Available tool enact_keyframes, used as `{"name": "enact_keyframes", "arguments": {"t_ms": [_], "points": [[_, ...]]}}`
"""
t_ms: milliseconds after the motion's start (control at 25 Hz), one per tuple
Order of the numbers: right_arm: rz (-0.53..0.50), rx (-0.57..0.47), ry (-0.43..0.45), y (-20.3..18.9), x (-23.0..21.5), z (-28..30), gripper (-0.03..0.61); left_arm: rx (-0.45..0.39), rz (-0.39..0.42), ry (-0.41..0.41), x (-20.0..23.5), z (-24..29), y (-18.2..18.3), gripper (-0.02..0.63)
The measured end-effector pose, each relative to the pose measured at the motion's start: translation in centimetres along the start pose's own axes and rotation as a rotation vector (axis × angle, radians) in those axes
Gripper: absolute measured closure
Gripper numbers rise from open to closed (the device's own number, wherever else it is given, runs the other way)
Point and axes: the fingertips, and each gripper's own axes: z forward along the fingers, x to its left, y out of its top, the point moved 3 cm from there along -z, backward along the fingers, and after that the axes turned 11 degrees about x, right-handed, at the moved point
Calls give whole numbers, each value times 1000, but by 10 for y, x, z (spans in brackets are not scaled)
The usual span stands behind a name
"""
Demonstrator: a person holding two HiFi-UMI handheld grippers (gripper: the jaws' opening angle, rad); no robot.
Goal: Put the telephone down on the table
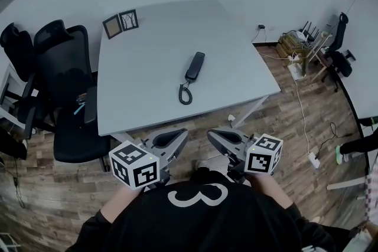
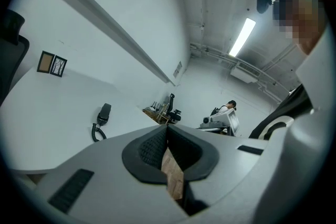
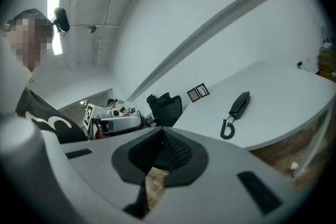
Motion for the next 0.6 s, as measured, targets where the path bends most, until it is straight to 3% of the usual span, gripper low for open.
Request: {"name": "enact_keyframes", "arguments": {"t_ms": [600], "points": [[2, -8, 4, -5, 2, -7, 569, 27, -4, 21, -5, 4, -13, 601]]}}
